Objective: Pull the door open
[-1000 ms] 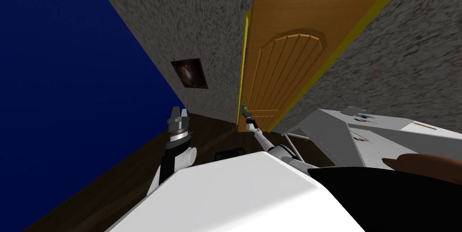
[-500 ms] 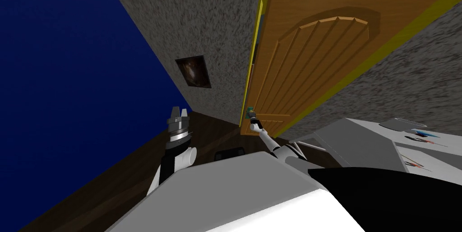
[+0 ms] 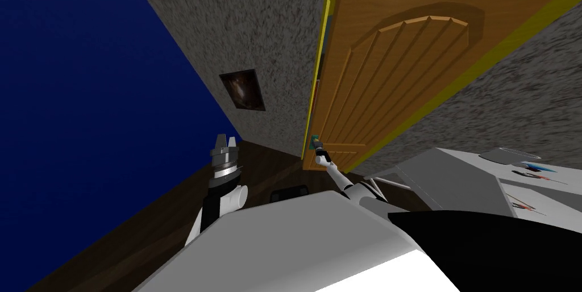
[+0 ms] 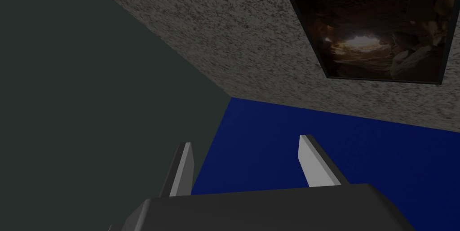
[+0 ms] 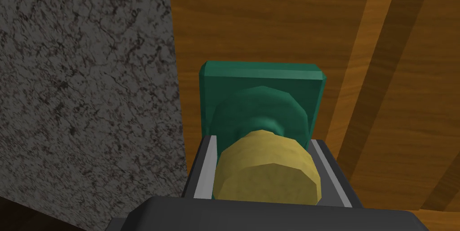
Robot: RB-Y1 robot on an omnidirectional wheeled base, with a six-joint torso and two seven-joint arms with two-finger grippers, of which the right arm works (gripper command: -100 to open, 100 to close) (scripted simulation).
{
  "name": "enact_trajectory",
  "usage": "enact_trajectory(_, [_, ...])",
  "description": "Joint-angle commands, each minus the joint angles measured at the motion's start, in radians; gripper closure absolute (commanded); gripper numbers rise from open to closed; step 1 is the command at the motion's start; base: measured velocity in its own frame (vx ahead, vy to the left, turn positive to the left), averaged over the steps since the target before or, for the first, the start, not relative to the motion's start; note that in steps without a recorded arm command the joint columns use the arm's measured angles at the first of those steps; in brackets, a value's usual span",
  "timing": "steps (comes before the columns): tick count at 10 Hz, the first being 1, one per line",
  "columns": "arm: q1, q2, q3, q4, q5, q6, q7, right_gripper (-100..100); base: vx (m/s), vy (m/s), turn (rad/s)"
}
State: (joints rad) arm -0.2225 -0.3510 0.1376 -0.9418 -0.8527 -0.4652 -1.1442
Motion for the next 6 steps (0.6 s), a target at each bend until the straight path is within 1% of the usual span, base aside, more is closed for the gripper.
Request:
enact_trajectory(1, [0.0,0.003,0.002,-0.001,0.0,0.0,-0.001,100,0.0,0.0,0.0])
enact_trajectory(2, [0.0,0.003,0.002,-0.001,0.0,0.0,-0.001,100,0.0,0.0,0.0])
enact_trajectory(3, [0.007,-0.02,0.023,-0.009,0.004,0.0,-0.032,100,-0.15,-0.069,0.169])
enact_trajectory(4, [0.008,-0.025,0.029,-0.012,0.005,-0.001,-0.04,100,-0.214,-0.087,0.136])
enact_trajectory(5, [0.014,-0.041,0.048,-0.019,0.008,-0.001,-0.066,100,-0.196,-0.064,0.132])
enact_trajectory(6, [0.018,-0.053,0.062,-0.025,0.011,-0.002,-0.085,100,-0.243,-0.077,0.15])
